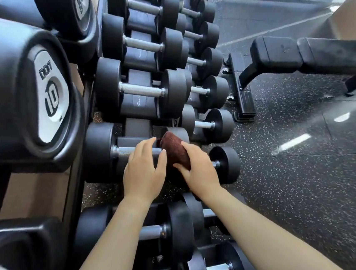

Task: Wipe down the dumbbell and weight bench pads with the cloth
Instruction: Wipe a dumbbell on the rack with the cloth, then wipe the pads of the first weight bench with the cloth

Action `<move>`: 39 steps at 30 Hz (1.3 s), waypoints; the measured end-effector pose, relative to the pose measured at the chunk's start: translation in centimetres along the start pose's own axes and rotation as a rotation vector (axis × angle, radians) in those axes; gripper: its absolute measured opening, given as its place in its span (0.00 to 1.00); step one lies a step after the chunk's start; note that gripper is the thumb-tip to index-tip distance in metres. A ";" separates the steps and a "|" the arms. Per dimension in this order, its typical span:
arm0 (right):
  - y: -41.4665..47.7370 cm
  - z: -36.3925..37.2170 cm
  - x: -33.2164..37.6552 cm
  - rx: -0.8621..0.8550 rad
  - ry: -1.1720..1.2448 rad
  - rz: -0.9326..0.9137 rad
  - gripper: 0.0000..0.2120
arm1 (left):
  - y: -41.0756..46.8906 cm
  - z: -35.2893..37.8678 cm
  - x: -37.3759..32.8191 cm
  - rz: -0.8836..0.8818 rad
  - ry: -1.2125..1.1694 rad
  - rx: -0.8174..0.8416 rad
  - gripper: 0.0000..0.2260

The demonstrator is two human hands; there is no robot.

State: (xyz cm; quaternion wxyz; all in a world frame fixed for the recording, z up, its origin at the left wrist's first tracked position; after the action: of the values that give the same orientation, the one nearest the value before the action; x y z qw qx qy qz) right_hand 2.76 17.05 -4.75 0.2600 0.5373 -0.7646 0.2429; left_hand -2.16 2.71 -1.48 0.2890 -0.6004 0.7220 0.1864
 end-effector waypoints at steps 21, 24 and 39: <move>-30.2 -18.4 -10.9 -0.349 -0.056 0.439 0.27 | -20.2 6.9 -19.2 0.619 0.060 0.373 0.18; -37.6 -21.0 -14.1 -0.408 -0.044 0.509 0.27 | -26.7 9.7 -22.8 0.719 0.065 0.437 0.18; -75.8 -30.4 -29.4 -0.844 0.063 1.013 0.26 | -63.7 26.8 -39.7 1.241 0.180 0.850 0.21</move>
State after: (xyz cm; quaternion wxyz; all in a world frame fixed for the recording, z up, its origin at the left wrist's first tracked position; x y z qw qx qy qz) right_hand 87.19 34.24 5.55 0.3240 -0.0446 -0.9445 0.0301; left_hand 69.59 35.97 8.44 0.2775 0.0662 0.9580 -0.0293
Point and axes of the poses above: each hand's wrist, its own y-axis towards the middle knuckle, its own z-axis out of the palm, x = y × z, the point moved 3 cm from there along y, towards the middle knuckle, and after that the axes turned 3 degrees about -x, right-handed, at the moved point
